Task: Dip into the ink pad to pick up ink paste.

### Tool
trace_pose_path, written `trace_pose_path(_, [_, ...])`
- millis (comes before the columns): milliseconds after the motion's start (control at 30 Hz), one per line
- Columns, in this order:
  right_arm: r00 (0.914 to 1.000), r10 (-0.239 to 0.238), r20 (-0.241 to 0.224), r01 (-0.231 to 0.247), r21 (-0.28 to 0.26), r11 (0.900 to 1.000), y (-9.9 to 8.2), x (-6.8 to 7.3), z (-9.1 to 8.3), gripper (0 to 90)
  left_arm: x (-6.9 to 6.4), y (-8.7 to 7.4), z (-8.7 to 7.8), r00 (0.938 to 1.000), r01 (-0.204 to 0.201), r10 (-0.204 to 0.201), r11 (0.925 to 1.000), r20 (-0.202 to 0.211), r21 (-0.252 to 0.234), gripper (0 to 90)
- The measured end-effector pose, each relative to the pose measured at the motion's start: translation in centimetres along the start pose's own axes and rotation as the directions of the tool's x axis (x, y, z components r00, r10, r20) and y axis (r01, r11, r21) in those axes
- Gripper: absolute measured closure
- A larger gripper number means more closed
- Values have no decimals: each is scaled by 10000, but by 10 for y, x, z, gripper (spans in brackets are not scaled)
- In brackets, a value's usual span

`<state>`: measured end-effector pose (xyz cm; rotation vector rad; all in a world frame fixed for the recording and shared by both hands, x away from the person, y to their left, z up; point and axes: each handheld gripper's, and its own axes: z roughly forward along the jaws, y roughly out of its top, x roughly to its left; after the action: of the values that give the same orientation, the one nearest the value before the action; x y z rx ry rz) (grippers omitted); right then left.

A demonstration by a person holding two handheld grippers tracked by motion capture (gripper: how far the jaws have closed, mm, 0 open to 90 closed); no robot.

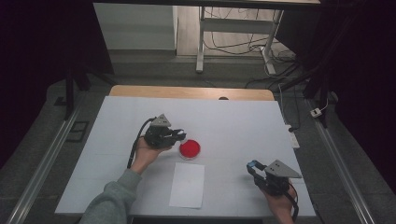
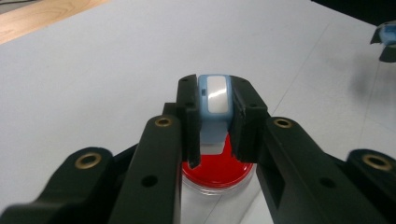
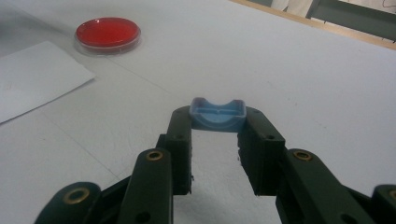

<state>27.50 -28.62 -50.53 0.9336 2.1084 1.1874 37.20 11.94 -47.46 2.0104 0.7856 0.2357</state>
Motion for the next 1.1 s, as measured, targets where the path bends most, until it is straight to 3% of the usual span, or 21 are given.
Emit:
trace_pose_path(433, [10000,-20,-3,20,47,10000,0,0,0,653,-2,3,-13,9997,-47,52,9998,255,-180,757])
trace_pose_path(1100, [10000,-13,-7,13,54,10000,0,0,0,653,-16,6,-32,9964,-488,507,9984,677,-283,757])
